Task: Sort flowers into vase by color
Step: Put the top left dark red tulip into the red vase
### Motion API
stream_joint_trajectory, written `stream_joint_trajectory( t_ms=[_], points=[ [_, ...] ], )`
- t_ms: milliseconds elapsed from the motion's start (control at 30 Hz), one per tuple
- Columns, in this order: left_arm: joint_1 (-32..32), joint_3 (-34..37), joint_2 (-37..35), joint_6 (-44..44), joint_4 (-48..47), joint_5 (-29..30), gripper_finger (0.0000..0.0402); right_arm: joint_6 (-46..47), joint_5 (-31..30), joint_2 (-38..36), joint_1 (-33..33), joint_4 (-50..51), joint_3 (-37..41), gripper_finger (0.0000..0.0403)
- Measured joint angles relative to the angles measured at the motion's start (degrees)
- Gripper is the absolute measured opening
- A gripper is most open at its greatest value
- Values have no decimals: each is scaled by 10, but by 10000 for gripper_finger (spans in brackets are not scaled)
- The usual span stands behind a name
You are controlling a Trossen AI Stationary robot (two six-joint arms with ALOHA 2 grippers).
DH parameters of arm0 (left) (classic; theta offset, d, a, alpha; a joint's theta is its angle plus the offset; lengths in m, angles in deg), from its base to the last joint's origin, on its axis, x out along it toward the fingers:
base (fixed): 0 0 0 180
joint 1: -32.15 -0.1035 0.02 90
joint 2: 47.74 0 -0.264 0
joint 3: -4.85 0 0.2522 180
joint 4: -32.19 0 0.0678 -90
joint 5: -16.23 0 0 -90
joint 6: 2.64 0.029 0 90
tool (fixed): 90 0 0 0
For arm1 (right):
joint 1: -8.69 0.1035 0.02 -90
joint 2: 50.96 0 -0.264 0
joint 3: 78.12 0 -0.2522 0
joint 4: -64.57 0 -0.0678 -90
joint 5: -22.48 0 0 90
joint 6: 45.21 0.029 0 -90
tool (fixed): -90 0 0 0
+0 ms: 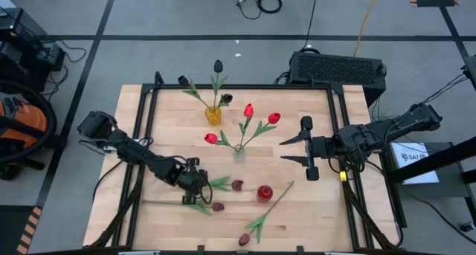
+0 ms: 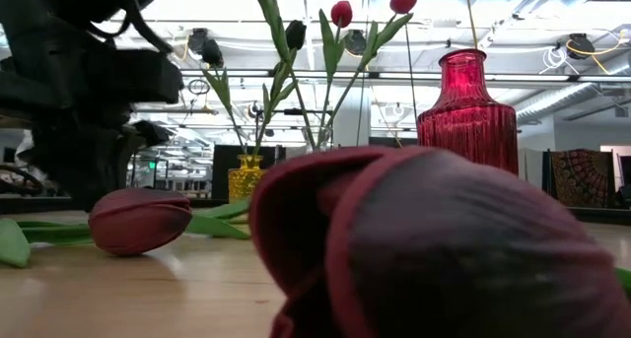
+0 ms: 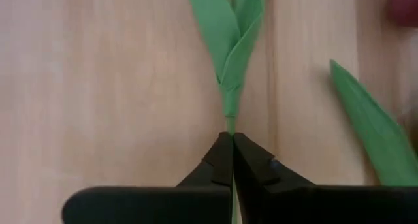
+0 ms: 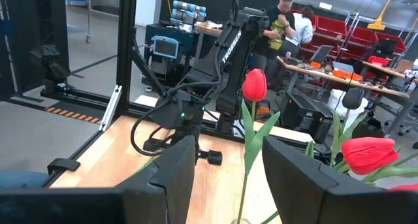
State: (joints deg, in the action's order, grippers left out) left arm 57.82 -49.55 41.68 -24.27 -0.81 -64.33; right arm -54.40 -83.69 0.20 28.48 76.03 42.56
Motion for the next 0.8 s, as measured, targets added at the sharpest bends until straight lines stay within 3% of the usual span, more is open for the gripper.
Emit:
stream_joint_trajectory(
  t_ms=[233,400,800],
  points=[
    [26,-23,-80,15,-29,40,2,0,0,0,0,1,0,171],
    [50,-48,-130,54,9,73,1,9,0,0,0,4,0,171],
    [64,-103,-152,314,356,99,1,28,0,19,0,-44,0,171]
  ],
)
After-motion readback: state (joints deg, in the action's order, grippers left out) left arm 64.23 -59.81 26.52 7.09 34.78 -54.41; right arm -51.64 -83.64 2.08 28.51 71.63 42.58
